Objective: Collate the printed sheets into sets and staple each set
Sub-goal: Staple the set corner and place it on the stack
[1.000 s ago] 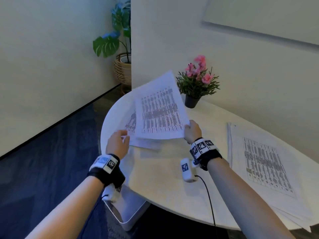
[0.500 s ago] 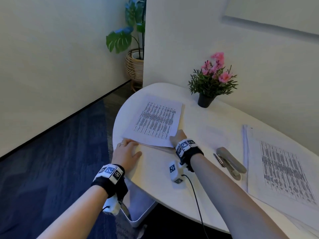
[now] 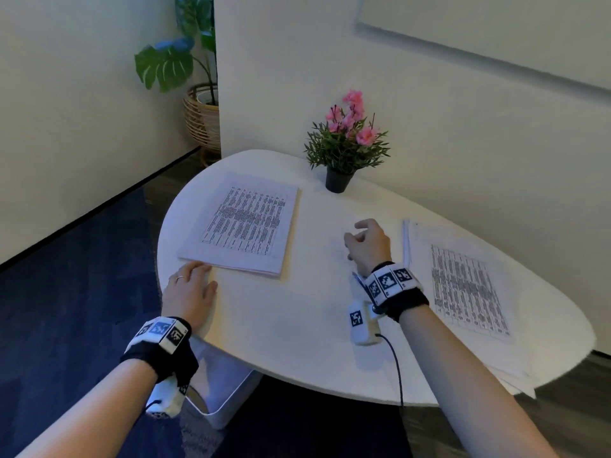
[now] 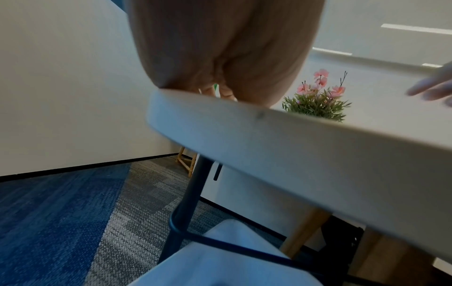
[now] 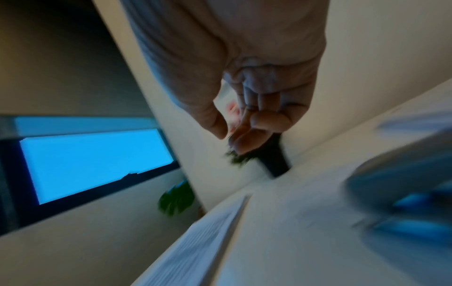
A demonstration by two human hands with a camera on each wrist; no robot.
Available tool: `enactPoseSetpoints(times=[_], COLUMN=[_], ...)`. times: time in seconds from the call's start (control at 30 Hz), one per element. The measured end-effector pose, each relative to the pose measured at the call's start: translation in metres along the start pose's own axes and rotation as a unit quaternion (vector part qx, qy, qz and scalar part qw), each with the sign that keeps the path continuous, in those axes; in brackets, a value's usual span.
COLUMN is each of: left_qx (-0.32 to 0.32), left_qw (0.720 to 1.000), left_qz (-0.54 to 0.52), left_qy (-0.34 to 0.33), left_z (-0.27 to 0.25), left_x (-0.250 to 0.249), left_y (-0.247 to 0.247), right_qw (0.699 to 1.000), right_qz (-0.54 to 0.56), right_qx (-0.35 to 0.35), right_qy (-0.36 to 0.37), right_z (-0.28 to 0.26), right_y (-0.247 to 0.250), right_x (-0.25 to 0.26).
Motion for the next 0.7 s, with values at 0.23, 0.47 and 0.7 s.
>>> enactPoseSetpoints(times=[0.23,0.47,0.7], left_qx=[-0.020,-0.019,-0.013], left_qw=[0.998,0.996,0.995], left_qz=[0.045,0.075,0.090], left_qy=[0.030,0.040,0.044], left_z=[-0.014,-0.019,-0.019], left_x=[-0.014,-0.021,-0.020], left_y=[-0.012,-0.019,-0.022], right_qw=[0.962,0.901,0.888], right_qz=[-0.166,-0.236,-0.235], right_qx=[-0.089,-0.071,-0.073], right_qy=[-0.197,-0.358,-0.388], right_z=[-0.009,-0.038,-0.041], right_y=[0.119,0.142,0.152], right_x=[-0.148,-0.257,-0.265])
Point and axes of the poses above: each hand's wrist, its own z-axis towards the middle knuckle, its own y-axis out of the back of the hand, x = y × z, the point moved 3 cm from there along z, towards the middle knuckle, and after that the axes turned 10 degrees about -z, right-handed, at the moved point
